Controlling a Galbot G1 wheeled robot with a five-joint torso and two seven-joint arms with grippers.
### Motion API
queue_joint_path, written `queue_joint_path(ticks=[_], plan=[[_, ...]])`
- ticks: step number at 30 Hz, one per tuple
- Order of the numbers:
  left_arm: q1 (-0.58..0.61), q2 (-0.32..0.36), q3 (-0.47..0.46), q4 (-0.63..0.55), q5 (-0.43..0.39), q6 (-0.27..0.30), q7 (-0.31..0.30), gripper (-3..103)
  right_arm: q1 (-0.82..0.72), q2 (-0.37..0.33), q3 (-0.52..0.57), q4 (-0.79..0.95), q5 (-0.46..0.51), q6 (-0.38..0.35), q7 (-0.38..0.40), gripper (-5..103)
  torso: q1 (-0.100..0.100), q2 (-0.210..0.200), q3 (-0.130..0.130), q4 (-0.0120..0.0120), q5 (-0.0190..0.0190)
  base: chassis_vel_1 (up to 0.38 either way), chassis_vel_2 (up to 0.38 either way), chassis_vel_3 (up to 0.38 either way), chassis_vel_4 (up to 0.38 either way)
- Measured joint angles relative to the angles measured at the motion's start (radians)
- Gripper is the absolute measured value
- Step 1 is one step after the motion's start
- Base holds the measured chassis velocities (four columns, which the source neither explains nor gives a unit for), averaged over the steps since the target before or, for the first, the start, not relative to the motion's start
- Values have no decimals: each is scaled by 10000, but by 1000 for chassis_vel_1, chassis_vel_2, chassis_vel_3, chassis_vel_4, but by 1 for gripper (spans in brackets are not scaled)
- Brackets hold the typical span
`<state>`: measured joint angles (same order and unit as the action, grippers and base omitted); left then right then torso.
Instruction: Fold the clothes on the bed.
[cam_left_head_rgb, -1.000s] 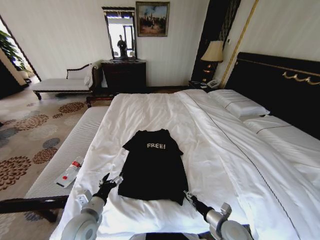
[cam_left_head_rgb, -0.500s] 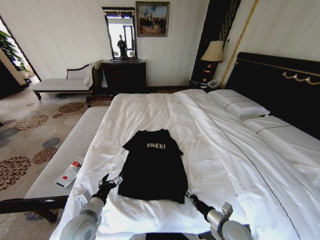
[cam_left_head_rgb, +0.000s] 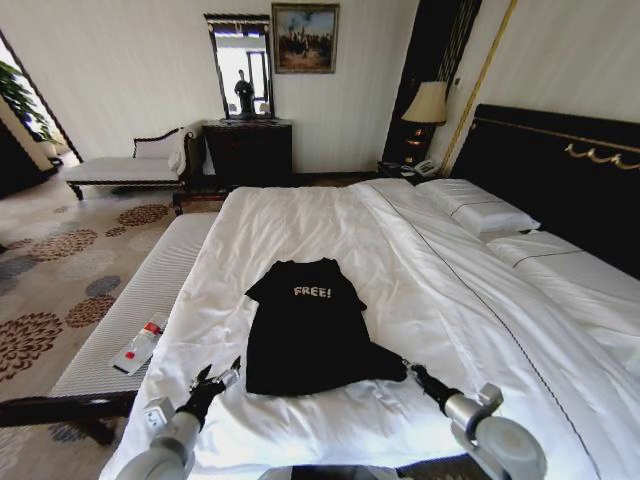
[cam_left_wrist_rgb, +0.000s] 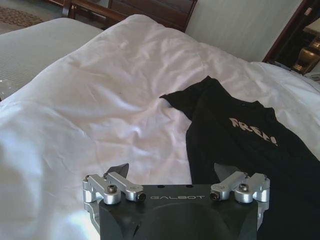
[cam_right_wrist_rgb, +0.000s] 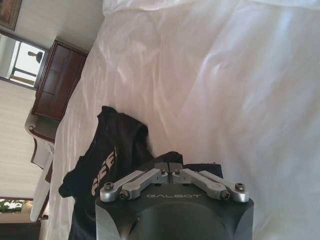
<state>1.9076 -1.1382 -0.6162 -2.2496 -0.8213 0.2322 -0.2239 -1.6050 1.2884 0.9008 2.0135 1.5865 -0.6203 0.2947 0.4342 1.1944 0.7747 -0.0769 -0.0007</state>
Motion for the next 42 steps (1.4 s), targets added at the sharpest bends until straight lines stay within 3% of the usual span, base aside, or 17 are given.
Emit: queue_joint_path(ticks=[8,15,24,42], plan=[[767,10,520,199,588,77,887,97,247,-146,-71,-290,-77,17,162,0,0,0,-1,-1,2,0,0,0,0],[498,193,1388,670,988,165,1288,97,218,-8,-265,-196,-353,44,159,0,0,0,0,-1,-1,0,0,0,0],[-246,517,2158,1371,1073,245,1601,97,367,1,-347,-38,-361,56,200,0,0,0,0,0,-2,0,0,0,0],[-2065,505,3483,2241,998,268,1563,96,361,44,-222,174,-297,53,179,0,0,-1,0,-1,0,0,0,0,0]])
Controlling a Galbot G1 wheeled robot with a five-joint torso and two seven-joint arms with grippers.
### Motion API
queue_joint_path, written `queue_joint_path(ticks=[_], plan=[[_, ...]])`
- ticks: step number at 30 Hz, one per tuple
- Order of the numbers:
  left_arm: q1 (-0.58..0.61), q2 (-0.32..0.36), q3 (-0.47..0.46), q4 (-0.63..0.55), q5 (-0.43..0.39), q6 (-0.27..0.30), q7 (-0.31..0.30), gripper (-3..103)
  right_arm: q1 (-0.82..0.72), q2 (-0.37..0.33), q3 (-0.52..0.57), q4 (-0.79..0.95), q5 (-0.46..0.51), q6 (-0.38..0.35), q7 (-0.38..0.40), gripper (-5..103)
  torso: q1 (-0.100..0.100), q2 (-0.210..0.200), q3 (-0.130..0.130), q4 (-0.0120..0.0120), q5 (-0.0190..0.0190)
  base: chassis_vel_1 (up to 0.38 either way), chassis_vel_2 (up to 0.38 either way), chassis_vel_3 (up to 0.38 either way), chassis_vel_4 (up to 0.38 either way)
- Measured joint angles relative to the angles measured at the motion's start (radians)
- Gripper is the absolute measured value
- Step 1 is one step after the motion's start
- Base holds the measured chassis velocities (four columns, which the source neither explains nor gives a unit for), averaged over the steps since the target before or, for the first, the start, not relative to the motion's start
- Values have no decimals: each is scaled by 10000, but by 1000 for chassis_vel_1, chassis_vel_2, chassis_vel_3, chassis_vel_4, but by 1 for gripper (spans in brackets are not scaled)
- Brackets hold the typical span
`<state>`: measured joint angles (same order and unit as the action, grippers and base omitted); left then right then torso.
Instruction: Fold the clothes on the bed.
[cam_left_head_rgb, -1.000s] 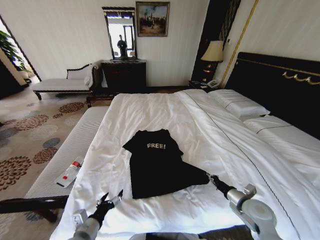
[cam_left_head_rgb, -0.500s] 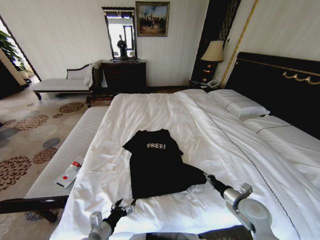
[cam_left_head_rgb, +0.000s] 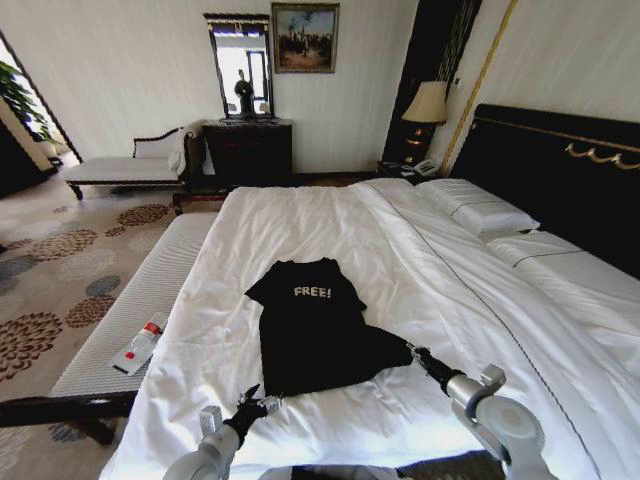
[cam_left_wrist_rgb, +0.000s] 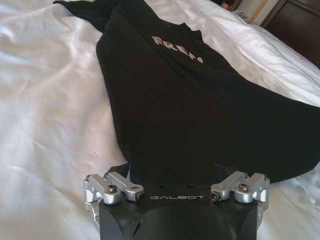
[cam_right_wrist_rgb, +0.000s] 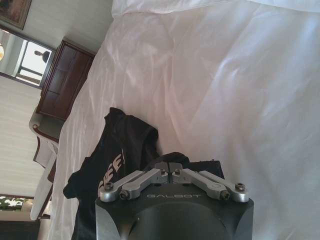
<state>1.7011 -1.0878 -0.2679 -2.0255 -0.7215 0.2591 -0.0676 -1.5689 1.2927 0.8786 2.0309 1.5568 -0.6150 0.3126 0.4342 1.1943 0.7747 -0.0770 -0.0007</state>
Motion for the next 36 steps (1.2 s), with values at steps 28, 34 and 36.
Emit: queue_joint_path(ticks=[28,34,36], plan=[[41,66,836,140,278,26,-69,95,-24,21,139,284,110,23,124,0,0,0,0,1,0,0,0,0,0],[-316,-10,931,318,364,33,-249,74,-102,6,225,333,169,29,125,0,0,0,0,-1,0,0,0,0,0],[-347,1,944,317,366,34,-281,69,-102,14,225,350,170,29,130,0,0,0,0,0,-1,0,0,0,0]])
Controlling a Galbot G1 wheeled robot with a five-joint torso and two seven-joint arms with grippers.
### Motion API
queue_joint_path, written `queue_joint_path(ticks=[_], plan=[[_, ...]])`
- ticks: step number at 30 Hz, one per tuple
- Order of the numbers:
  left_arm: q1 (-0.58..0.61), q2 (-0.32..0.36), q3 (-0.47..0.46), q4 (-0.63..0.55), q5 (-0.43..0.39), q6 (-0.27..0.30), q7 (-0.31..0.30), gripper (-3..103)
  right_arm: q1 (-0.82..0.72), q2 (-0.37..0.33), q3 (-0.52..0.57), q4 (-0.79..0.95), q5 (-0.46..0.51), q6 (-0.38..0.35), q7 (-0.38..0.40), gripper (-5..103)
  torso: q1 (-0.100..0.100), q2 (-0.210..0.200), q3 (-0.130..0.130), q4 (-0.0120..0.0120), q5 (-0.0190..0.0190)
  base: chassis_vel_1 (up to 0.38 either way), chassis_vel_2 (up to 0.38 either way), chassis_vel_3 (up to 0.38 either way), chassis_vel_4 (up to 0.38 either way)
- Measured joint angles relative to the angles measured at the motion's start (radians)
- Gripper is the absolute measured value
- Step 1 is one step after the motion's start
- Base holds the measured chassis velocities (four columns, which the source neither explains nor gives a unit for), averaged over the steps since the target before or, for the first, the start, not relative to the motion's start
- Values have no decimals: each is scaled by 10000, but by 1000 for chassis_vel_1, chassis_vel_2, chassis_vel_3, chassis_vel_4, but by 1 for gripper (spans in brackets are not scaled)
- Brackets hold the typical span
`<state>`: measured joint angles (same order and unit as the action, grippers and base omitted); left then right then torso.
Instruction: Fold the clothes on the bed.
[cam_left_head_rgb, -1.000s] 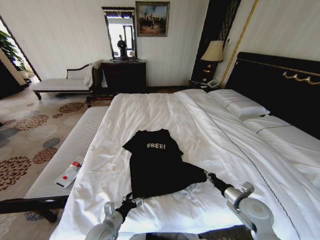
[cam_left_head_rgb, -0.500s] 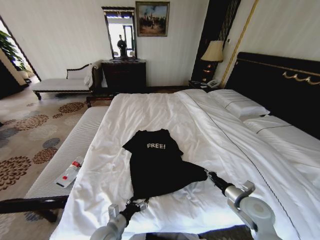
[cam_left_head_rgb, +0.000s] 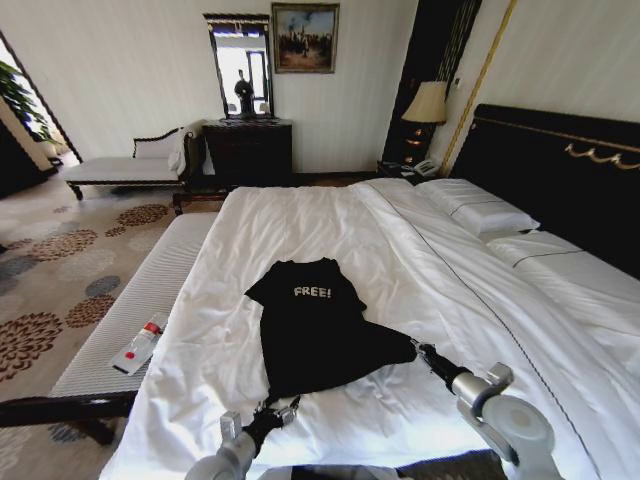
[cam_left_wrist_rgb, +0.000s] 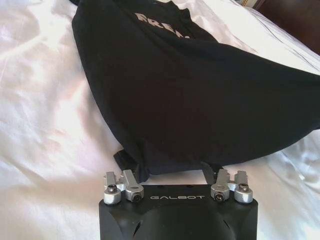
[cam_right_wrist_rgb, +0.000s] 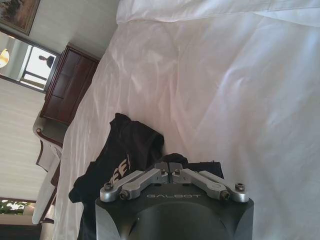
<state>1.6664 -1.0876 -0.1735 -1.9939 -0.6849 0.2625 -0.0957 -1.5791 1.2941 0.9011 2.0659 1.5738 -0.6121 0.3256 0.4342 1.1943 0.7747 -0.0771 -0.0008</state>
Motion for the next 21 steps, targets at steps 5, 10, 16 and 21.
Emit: queue_joint_path(ticks=[5,10,16,21], plan=[[85,120,-85,-93,-9,0,-29,47,42,53,-41,18,-13,1,40,0,0,0,0,0,1,0,0,0,0],[194,168,-216,-227,-60,-7,-30,31,47,68,-61,23,-27,1,51,0,0,0,0,1,0,0,0,0,0],[282,184,-390,-536,-228,-8,-54,9,53,109,-45,162,-4,-7,133,0,0,0,0,0,0,0,0,0,0],[456,188,-831,-1044,-722,82,-191,1,-56,112,-163,407,-74,-50,203,0,0,0,0,1,0,0,0,0,0]])
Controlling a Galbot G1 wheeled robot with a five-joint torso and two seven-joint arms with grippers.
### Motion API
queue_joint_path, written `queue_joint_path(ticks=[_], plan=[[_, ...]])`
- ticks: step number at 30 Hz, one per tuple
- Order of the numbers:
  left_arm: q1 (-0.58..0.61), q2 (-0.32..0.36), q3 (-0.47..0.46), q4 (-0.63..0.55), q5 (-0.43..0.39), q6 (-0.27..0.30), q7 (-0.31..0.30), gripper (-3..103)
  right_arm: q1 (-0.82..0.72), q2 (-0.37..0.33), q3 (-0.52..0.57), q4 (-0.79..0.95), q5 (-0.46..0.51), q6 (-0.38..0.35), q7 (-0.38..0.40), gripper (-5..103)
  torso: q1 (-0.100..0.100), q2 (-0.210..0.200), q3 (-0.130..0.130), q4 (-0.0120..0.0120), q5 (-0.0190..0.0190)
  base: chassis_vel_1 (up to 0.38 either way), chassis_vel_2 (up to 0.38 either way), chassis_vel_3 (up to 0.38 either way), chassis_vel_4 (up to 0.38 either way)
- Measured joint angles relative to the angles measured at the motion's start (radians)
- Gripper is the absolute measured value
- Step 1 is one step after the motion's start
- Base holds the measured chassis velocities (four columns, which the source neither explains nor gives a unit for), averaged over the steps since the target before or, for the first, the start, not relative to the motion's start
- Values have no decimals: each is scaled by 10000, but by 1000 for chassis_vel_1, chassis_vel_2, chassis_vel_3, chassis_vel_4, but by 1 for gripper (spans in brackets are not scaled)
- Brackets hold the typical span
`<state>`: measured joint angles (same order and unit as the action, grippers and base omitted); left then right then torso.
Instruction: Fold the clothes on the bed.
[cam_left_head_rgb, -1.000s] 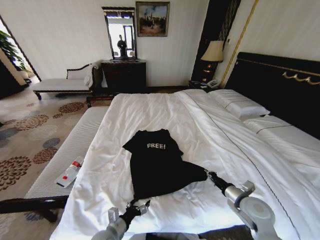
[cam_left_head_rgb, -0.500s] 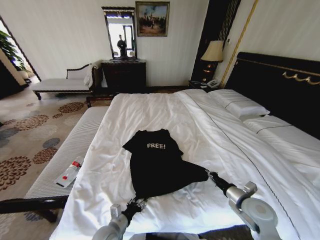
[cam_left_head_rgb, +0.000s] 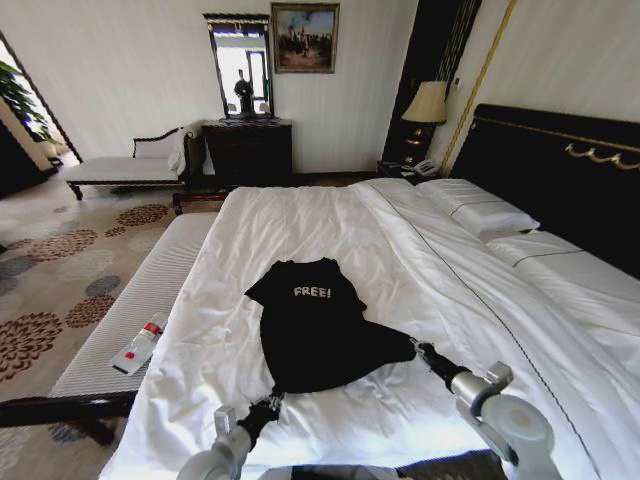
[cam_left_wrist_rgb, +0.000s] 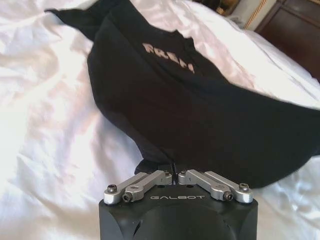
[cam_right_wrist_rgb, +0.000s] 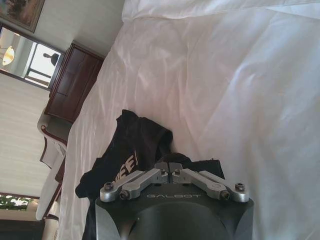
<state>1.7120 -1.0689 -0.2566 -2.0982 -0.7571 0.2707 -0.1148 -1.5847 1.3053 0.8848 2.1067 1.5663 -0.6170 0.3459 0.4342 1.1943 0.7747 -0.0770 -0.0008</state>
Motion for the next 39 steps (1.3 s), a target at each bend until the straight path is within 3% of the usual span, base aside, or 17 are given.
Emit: queue_joint_path(ticks=[8,15,19,20,25,26,30,31,35,39], plan=[[355,104,-745,-1211,-1070,314,-463,1,-352,-121,-84,401,-80,-151,99,0,0,0,-1,-1,1,0,0,0,0],[665,221,-929,-2188,-1724,580,-1527,1,-843,-470,41,1214,512,-1166,1370,0,0,0,0,0,0,0,0,0,0],[357,209,-1395,-3015,-3433,1458,-3091,1,-1036,-821,256,1880,1425,-1182,2307,0,-1,1,-1,0,0,0,0,0,0],[357,209,-1395,-3015,-3433,1458,-3091,1,-1036,-821,256,1880,1425,-1182,2307,0,-1,1,-1,0,0,0,0,0,0],[-201,149,-1855,-3269,-4976,2392,-5164,1,-1166,-1130,54,2066,1487,-1183,2861,0,0,0,0,0,1,0,0,0,0],[-201,149,-1855,-3269,-4976,2392,-5164,1,-1166,-1130,54,2066,1487,-1183,2861,0,0,0,0,0,1,0,0,0,0],[-120,242,-2110,-3120,-4892,3318,-6383,1,-1910,-1467,-321,2081,-324,-1223,2360,0,0,0,0,-1,0,0,0,0,0],[-120,242,-2110,-3120,-4892,3318,-6383,1,-1910,-1467,-321,2081,-324,-1223,2360,0,0,0,0,-1,0,0,0,0,0],[893,287,-2112,-3051,-3778,3844,-6528,1,-2775,-1545,-676,2258,-2176,-1229,1419,0,0,1,-1,0,0,0,0,0,0],[1509,274,-2140,-3263,-3488,4002,-6524,1,-3254,-1618,-820,2458,-2892,-1229,1098,0,-1,1,-1,0,0,0,0,0,0]])
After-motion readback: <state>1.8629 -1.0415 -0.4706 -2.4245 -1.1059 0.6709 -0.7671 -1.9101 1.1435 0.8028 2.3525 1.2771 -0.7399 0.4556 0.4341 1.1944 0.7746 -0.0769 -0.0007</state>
